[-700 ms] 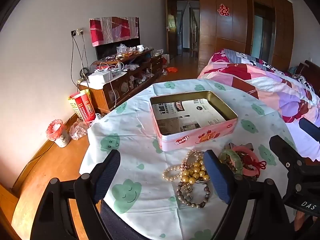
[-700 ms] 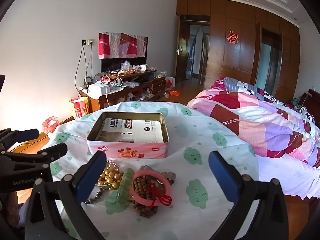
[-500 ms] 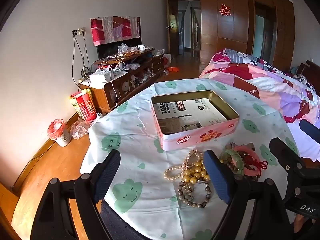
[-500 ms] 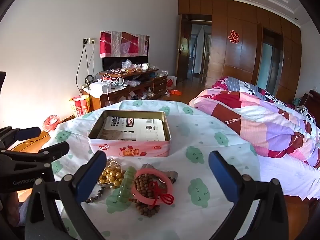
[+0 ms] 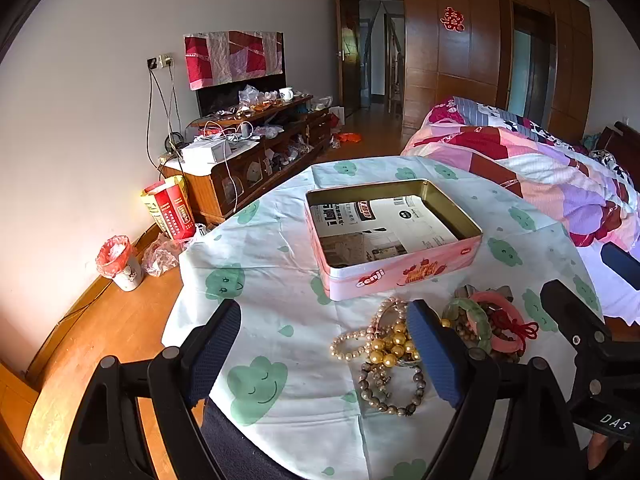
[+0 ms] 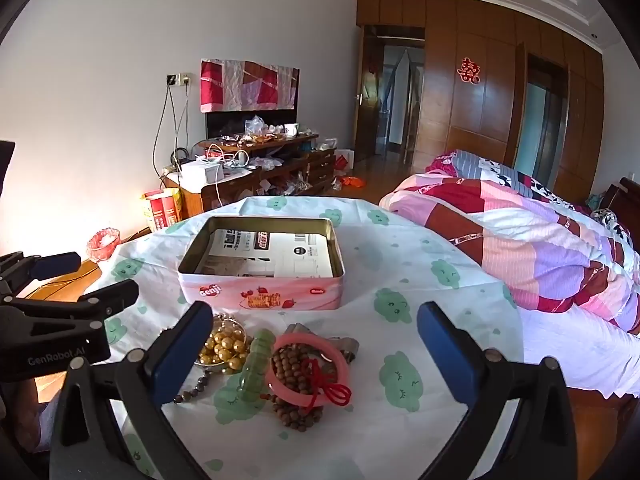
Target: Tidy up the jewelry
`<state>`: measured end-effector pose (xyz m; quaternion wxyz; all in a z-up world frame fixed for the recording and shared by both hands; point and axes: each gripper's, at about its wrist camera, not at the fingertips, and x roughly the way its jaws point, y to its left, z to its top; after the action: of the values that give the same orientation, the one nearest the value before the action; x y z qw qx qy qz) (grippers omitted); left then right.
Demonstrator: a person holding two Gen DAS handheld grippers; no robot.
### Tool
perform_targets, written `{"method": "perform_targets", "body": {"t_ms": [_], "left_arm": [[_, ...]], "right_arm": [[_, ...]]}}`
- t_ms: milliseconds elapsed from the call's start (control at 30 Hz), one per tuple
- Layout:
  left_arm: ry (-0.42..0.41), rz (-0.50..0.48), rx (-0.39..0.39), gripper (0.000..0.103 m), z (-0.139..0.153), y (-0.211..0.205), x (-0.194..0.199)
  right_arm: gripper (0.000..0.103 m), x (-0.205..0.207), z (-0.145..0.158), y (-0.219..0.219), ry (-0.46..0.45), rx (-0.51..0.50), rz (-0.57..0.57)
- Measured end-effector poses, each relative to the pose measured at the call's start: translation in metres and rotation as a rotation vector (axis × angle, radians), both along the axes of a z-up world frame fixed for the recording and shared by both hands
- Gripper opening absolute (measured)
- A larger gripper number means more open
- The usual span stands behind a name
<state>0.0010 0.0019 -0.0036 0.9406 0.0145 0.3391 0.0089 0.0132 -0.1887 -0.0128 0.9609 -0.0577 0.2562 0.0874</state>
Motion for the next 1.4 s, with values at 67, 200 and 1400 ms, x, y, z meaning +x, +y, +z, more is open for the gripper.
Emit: {"method": "perform_targets", "body": {"t_ms": [67,200,1400], "left_arm": [[0.0,0.0,0.0,0.085,0.0002,0.0,-0.0001],[0.001,0.0,-0.001,0.085,0.0,-0.0002,-0.0005],[0.011,0.002,0.0,0.085,-0.0041,0.0024,0.0011]], "right_arm": [[0.103,-0.0003,-0.0004,-0.0002,-0.001,0.0,-0.001],[0.103,-0.0007,-0.0014,0.0009,0.0,0.0,-0.001],[0.103,-0.0012,-0.0045,-0.0054,0.01,-0.007,-0.014]]}}
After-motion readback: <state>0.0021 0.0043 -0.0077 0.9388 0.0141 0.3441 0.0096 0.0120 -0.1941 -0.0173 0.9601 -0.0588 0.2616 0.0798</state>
